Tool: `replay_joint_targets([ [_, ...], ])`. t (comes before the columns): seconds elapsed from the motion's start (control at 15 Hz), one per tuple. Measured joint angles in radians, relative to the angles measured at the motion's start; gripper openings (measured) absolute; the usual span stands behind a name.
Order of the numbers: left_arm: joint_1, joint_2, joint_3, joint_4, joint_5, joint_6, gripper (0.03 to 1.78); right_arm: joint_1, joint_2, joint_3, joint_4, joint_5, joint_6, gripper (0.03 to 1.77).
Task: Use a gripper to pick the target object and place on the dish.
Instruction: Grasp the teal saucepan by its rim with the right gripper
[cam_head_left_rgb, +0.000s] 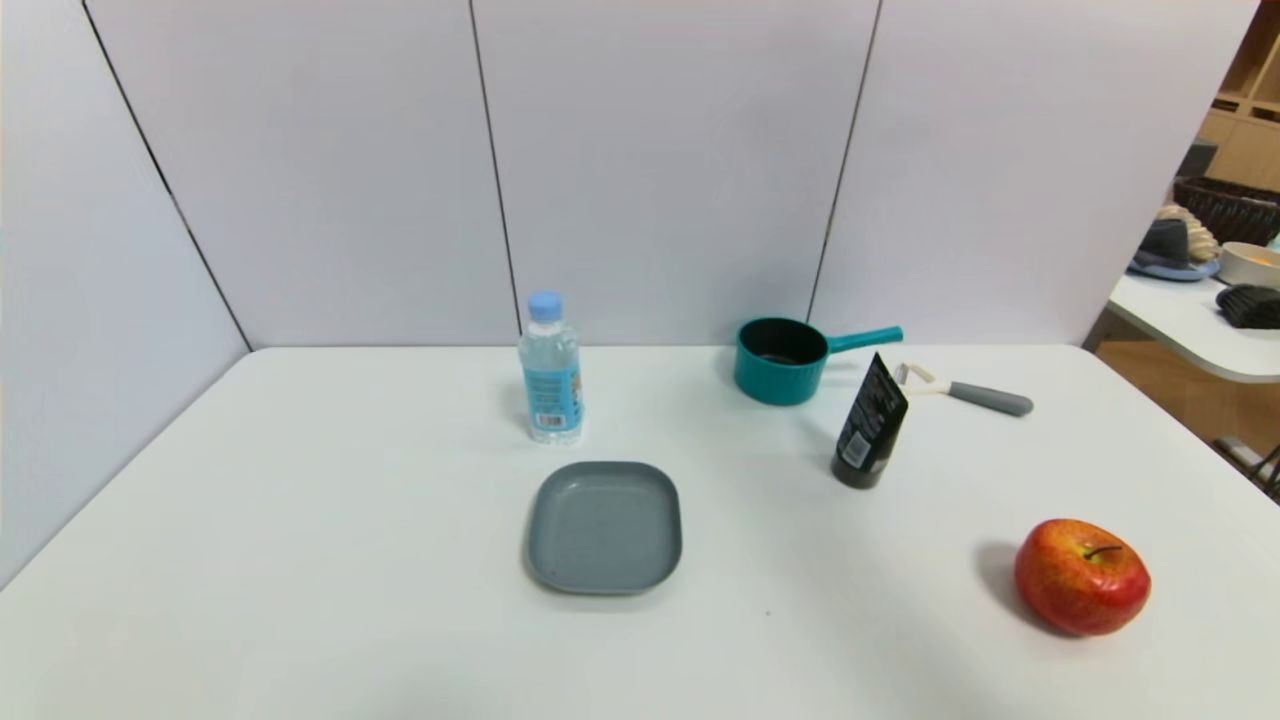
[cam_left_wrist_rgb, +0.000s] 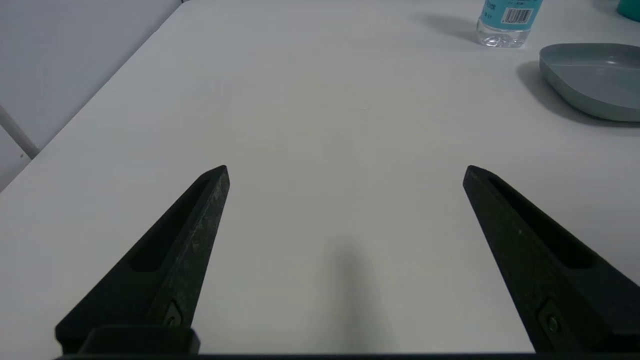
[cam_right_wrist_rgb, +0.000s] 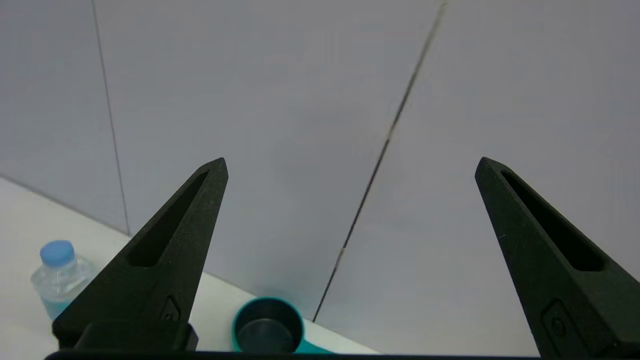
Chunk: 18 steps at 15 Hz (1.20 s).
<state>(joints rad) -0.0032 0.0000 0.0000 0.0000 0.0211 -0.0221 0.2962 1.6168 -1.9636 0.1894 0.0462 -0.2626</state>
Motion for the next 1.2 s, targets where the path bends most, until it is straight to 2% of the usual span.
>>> replay_joint_targets([
  [0.4,0.000,0.000,0.000,0.000,0.000,0.000,1.69,0.072,0.227,-0.007,0.059,0.013,-0.006,1.71],
  [0.8,0.000,0.000,0.000,0.000,0.000,0.000,1.69,0.072,0.411,-0.008,0.145,0.014,-0.012,1.71],
  [1.2,0.000,0.000,0.000,0.000,0.000,0.000,1.69,0.059,0.499,-0.007,0.232,0.022,-0.015,1.71],
])
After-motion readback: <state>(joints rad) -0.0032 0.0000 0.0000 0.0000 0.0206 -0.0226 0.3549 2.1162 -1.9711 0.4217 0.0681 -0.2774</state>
